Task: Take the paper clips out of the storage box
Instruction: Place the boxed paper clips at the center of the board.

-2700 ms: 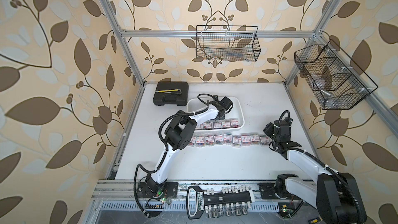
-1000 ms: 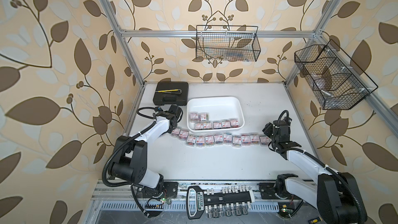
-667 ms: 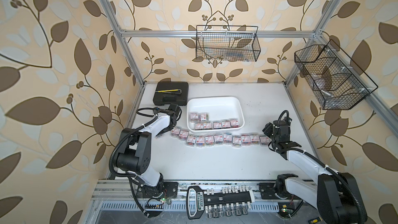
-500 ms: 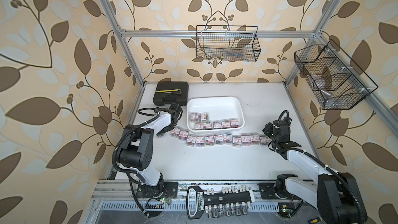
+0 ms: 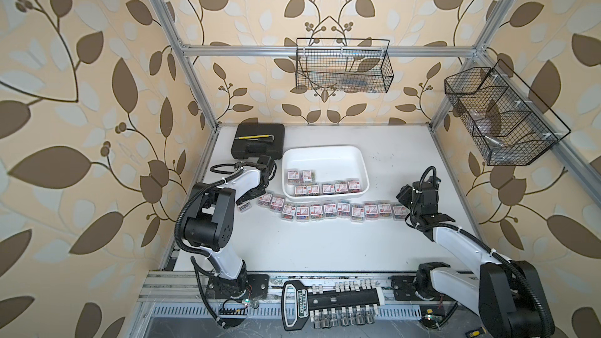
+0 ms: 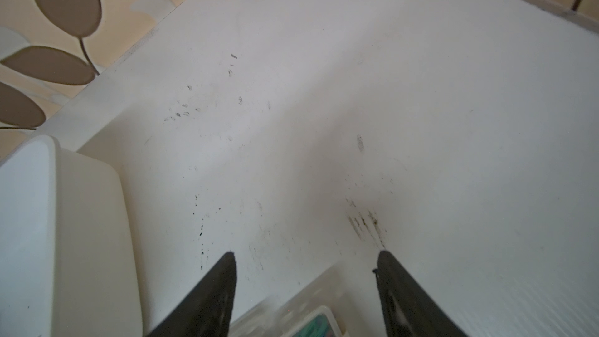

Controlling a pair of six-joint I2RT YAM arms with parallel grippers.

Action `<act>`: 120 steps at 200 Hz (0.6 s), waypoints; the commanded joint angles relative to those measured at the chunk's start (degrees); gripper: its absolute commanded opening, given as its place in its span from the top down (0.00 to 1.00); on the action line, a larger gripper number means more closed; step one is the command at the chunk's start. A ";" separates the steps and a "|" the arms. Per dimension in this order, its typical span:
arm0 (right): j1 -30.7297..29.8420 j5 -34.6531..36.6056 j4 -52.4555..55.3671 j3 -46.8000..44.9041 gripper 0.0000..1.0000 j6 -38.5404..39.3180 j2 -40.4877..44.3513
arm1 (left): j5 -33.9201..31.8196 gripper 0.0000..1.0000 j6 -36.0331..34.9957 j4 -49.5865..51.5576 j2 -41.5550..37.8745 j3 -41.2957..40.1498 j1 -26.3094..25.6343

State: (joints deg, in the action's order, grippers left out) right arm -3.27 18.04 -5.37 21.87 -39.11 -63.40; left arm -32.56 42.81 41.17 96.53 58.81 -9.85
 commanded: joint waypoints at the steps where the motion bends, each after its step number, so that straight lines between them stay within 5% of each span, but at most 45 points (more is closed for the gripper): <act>1: -0.25 0.72 0.00 1.36 0.30 0.49 0.66 | 1.82 0.20 4.44 -2.65 -6.05 -3.29 3.06; 39: -0.25 0.75 -0.08 1.15 0.30 0.38 0.95 | 8.57 0.16 4.18 -14.36 -18.79 -14.10 7.65; 120: -0.42 1.03 -0.08 1.09 0.30 0.47 1.23 | 20.37 0.13 6.92 -26.62 -22.42 -23.01 14.16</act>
State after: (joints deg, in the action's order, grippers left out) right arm -3.38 18.04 -5.39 21.87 -38.94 -63.26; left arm -16.03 47.35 19.33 76.47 36.99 3.49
